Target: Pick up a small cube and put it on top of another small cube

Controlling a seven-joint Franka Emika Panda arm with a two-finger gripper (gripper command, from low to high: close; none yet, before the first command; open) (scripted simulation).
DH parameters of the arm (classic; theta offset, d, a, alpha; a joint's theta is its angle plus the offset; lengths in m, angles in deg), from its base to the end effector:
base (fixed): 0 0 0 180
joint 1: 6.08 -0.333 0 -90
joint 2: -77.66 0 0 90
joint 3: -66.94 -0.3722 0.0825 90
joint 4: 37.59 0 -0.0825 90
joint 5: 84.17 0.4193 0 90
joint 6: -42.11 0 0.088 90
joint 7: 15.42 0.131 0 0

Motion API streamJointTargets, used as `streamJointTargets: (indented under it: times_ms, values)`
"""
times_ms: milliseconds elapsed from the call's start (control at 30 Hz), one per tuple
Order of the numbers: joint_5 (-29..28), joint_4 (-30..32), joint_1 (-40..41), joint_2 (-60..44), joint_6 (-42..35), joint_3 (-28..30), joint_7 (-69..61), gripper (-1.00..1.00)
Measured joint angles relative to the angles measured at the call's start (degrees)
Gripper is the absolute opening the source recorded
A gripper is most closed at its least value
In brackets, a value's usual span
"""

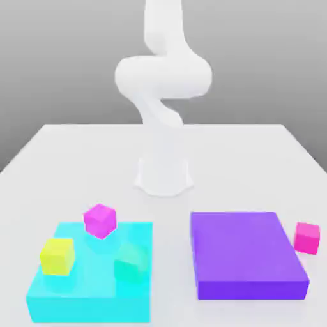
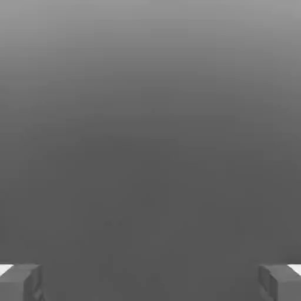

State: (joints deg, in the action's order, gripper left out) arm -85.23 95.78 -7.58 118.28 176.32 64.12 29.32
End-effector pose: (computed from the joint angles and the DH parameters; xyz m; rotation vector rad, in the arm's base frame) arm 0.3945 0.0360 0.6912 -2.5630 0.9317 -0.9686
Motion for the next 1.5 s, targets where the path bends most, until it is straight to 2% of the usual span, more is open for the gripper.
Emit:
streamJointTargets:
  times_ms: [533, 800, 867, 1000, 1033, 1267, 1433, 1500]
  values:
    - [-8.6, 10.2, -11.2, -33.6, 15.6, -17.1, -5.8, 0.0]
    - [-12.0, 15.1, -20.3, -50.0, 23.5, -22.1, -9.1, 0.0]
    - [-14.9, 14.9, -22.2, -53.9, 26.0, -20.6, -7.4, 0.0]
    - [-22.0, 13.2, -28.1, -61.4, 31.4, -13.6, -2.1, 0.0]
    - [-23.3, 12.9, -29.3, -62.7, 32.4, -12.1, -1.2, -1.0]
    - [-23.5, 12.8, -29.3, -62.8, 32.4, -12.1, -1.0, -1.0]
    - [-14.5, 15.0, -24.1, -54.6, 26.6, -19.2, -7.8, -1.0]
    - [-11.1, 15.5, -22.3, -51.5, 24.2, -19.6, -9.0, -1.0]
